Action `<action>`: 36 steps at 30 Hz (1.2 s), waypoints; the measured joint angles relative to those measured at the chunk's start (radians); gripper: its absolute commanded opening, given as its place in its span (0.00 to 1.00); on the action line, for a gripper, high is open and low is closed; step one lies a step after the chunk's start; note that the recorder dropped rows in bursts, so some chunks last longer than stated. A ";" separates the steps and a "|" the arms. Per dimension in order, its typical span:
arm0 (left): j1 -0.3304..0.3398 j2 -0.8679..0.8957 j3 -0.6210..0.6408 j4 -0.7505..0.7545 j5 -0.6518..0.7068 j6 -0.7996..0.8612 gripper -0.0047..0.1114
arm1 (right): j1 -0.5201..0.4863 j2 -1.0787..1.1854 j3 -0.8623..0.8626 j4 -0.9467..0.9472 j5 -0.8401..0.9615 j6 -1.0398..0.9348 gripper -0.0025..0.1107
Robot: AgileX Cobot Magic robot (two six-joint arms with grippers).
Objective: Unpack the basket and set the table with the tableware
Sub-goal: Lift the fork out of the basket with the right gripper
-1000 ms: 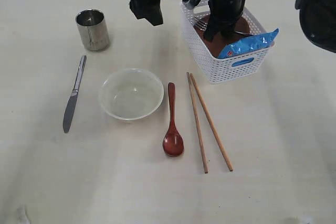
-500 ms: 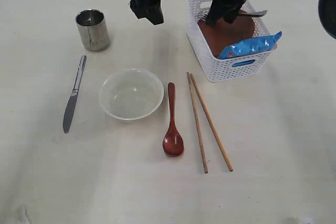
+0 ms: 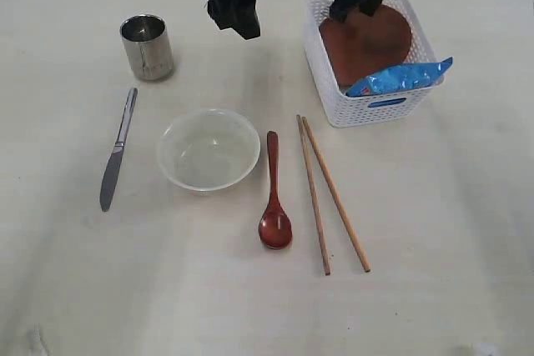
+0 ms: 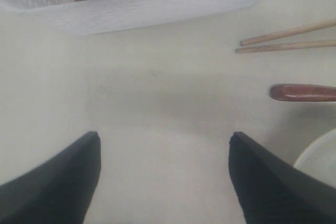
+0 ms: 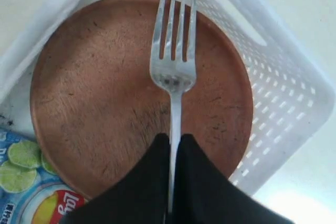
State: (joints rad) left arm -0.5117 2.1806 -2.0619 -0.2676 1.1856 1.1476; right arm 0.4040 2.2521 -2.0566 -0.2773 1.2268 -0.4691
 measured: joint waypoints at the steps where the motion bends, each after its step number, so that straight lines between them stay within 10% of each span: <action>1: 0.000 0.000 0.000 0.000 0.000 -0.003 0.60 | 0.000 0.000 0.000 0.004 0.002 0.000 0.02; 27: 0.000 0.000 0.000 -0.004 -0.001 -0.065 0.60 | 0.000 -0.115 0.000 0.130 -0.002 -0.029 0.02; 36: 0.101 0.000 0.000 -0.059 0.025 -0.041 0.60 | -0.001 -0.325 0.244 0.237 -0.004 -0.512 0.02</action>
State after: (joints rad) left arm -0.4106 2.1806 -2.0619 -0.3265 1.2101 1.1068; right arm 0.4028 1.9268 -1.8123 -0.0406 1.2227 -0.9808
